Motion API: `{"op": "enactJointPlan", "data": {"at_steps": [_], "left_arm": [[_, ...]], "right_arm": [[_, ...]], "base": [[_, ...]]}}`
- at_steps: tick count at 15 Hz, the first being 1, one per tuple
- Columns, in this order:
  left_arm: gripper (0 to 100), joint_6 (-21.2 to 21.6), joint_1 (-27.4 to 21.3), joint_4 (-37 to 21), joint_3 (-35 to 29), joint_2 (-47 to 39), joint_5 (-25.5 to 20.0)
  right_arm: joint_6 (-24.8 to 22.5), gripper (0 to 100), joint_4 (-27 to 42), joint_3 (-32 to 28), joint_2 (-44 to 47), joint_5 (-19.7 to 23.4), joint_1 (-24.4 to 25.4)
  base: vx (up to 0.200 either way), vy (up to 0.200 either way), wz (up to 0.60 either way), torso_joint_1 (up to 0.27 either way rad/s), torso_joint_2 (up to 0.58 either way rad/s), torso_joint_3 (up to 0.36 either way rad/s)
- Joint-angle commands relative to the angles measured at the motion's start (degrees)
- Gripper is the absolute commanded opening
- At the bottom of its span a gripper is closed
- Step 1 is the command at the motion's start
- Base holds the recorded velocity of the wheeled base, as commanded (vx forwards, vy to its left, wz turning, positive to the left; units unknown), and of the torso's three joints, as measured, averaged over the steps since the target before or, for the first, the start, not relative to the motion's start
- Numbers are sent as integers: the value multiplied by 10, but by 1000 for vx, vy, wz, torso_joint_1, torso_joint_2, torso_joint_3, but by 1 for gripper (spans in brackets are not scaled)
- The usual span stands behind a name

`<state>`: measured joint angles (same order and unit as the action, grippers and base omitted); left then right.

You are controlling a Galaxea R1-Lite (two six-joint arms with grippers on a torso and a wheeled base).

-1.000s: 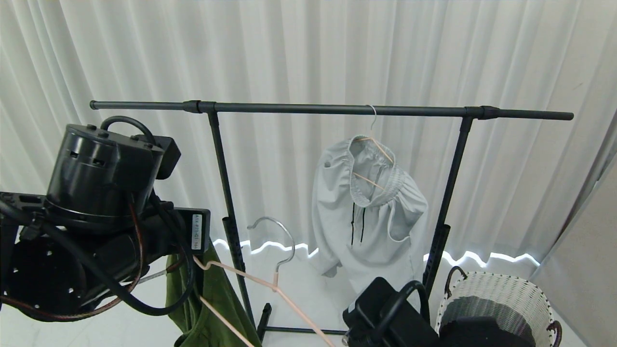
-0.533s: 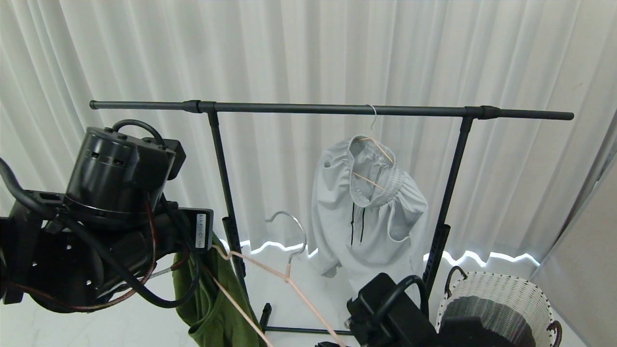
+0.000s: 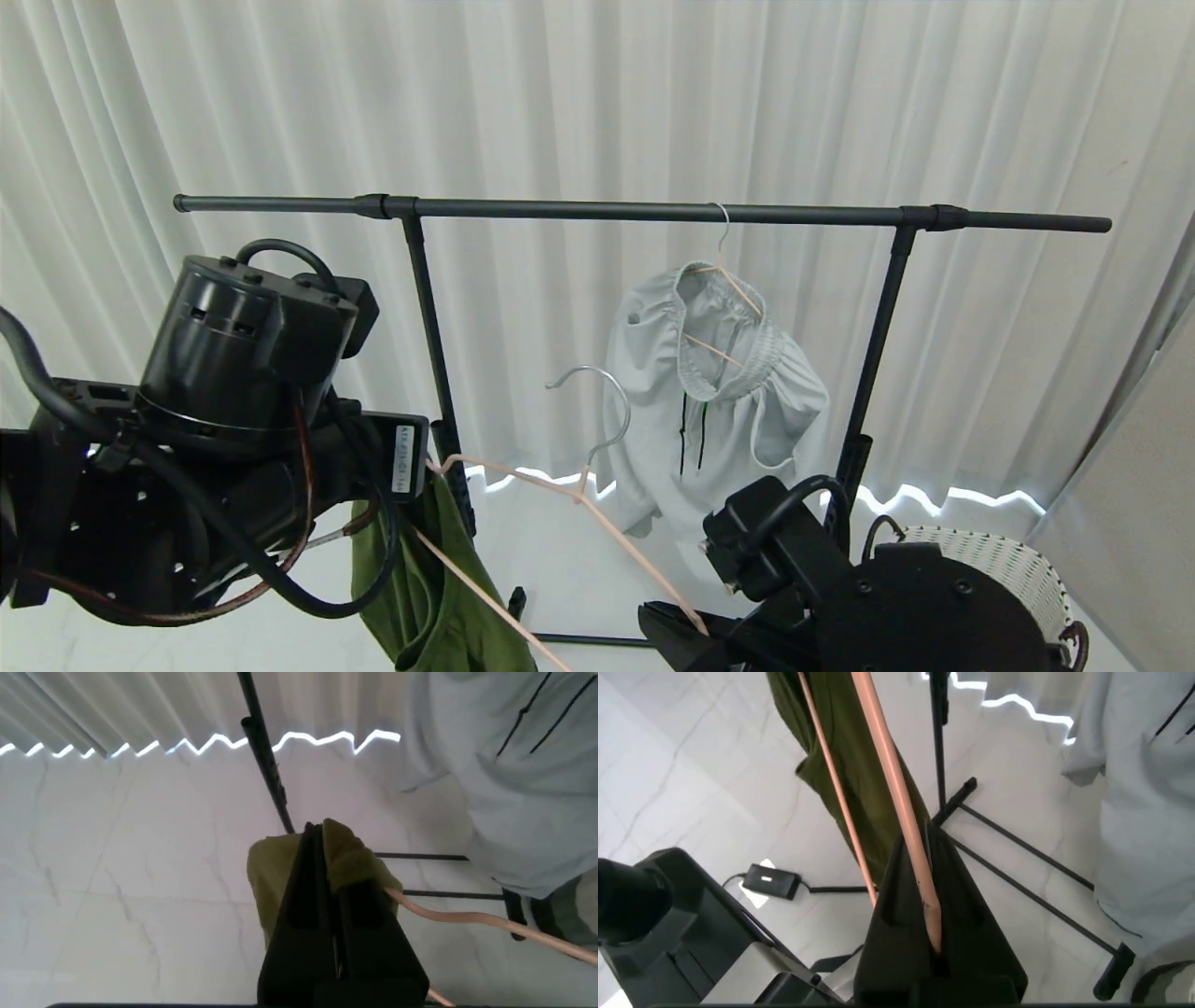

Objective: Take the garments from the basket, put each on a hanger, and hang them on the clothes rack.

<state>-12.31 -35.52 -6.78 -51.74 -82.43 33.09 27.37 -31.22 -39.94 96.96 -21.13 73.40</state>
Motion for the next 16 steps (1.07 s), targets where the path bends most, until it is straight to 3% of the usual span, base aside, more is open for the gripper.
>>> {"op": "enactJointPlan", "data": {"at_steps": [1, 13, 16], "left_arm": [[0, -1, -26, 1, -1, 13, 0], [0, -22, -170, 1, -9, 72, 0], [0, -22, -178, 1, -9, 77, 0]], "right_arm": [[0, 0, -1, -11, 10, 0, 1], [3, 0, -1, -107, 96, 5, 0], [4, 0, -1, -104, 95, 1, -6]], "base": [[0, 0, 0, 0, 0, 0], [0, 0, 0, 0, 0, 0], [0, 0, 0, 0, 0, 0]]}}
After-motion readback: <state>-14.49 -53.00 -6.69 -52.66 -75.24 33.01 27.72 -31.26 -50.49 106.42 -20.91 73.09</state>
